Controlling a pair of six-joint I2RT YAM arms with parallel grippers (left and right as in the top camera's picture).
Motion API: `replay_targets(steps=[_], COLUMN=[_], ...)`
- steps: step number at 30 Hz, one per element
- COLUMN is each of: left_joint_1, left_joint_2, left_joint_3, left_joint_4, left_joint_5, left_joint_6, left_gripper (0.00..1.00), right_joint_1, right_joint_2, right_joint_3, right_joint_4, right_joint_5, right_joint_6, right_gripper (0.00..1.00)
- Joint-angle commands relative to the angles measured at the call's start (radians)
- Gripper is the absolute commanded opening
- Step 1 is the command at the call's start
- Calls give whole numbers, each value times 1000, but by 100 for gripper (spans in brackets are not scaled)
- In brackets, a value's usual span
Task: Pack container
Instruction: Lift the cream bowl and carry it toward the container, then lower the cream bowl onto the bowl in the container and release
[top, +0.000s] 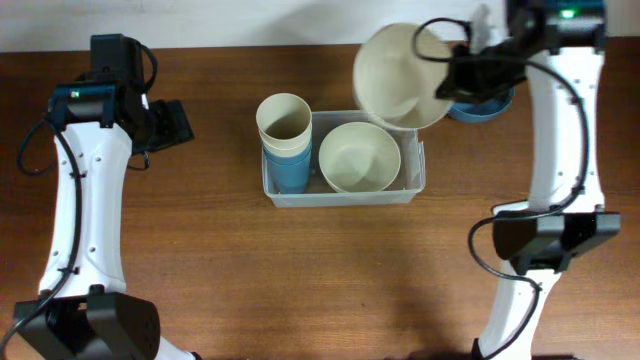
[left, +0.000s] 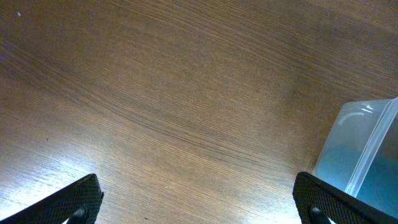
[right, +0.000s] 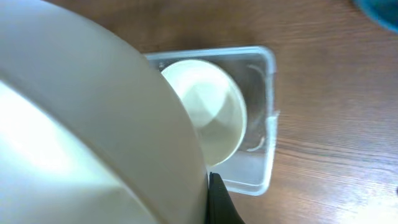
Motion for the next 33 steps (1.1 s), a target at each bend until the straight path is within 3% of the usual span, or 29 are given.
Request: replay_targets(steps=[1,6,33], left_joint_1=[4,4,4], left_joint_2=[0,0,0], left_joint_3=[-10,-10,-10], left_joint_4=[1,2,1], left_joint_5=[-4,-4,-4], left_joint_6=[-10,-10,-10], left_gripper=[100,100,100], right_joint_1=[72,129,134], right_joint_2=[-37,-36,-27], right_joint_3=[-33,-105,-453], right_joint_4=[-6,-5,179], right_joint_5=[77,186,188], right_joint_6=[-18,-3,24], right_gripper=[4,4,4])
